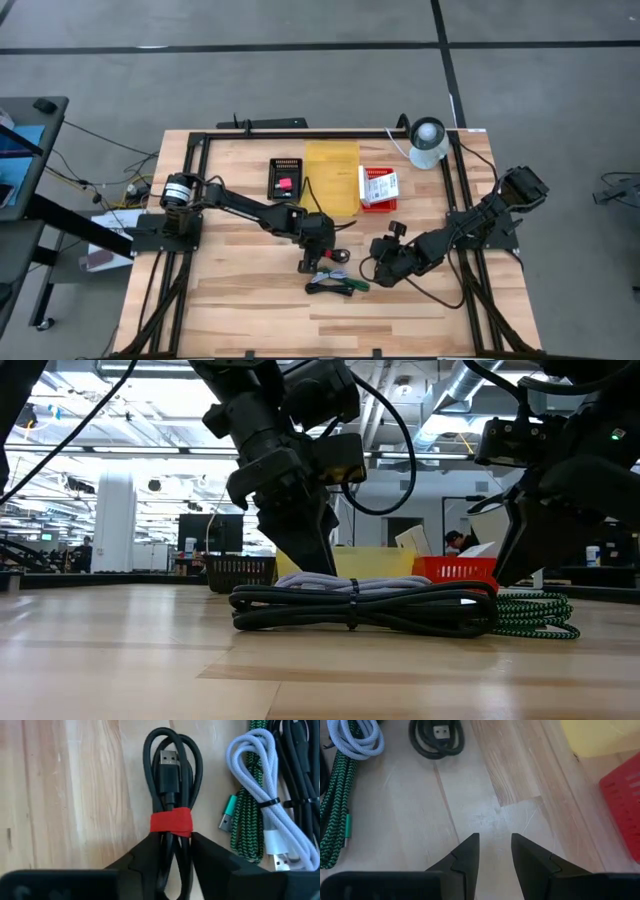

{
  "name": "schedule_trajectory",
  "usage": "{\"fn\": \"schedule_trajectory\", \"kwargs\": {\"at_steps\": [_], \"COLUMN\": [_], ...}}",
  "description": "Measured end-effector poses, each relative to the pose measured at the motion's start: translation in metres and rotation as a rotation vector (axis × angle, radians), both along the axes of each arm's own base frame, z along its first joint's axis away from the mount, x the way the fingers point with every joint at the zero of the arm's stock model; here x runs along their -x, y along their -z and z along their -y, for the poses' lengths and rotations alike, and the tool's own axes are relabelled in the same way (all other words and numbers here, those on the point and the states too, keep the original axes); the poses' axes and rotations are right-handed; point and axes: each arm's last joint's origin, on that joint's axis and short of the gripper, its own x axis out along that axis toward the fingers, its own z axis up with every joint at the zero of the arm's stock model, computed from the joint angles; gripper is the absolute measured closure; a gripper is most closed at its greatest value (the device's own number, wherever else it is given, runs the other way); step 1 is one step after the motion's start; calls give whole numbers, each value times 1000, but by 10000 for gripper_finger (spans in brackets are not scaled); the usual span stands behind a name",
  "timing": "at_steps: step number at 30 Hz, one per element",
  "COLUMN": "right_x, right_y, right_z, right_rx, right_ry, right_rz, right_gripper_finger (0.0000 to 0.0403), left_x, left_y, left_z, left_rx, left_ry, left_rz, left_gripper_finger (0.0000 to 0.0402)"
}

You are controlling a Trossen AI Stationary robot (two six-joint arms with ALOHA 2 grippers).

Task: Pick and place items into bin
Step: Put the top black USB cable into the yellow bin

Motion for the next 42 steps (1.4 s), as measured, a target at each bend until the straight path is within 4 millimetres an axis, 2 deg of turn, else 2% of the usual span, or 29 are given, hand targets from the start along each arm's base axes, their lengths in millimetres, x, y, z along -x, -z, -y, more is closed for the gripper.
{"fn": "schedule_trajectory", "kwargs": {"at_steps": [8,26,30,34,37,42], "right_x": [0,0,0,0,0,0], "right_y": [0,0,0,0,0,0], "right_z": [0,0,0,0,0,0], "right_rx": [-1,-1,-1,-1,-1,-2], "right_ry": [0,1,1,1,1,2], "right_rz": [0,1,1,1,0,2], "right_gripper_finger": [295,295,295,295,295,295], "left_x": [0,3,4,8,10,7], "left_y": [0,-2,-16,-32,-44,-64], "left_z": [0,14,14,14,11,2], "left_rx": [-20,-120,-187,-343,-454,-543], "left_ry": [9,2,-29,-70,-100,-127], "left_rz": [4,11,-4,-19,-29,-31], "left_gripper_finger": [384,396,398,394,393,395]}}
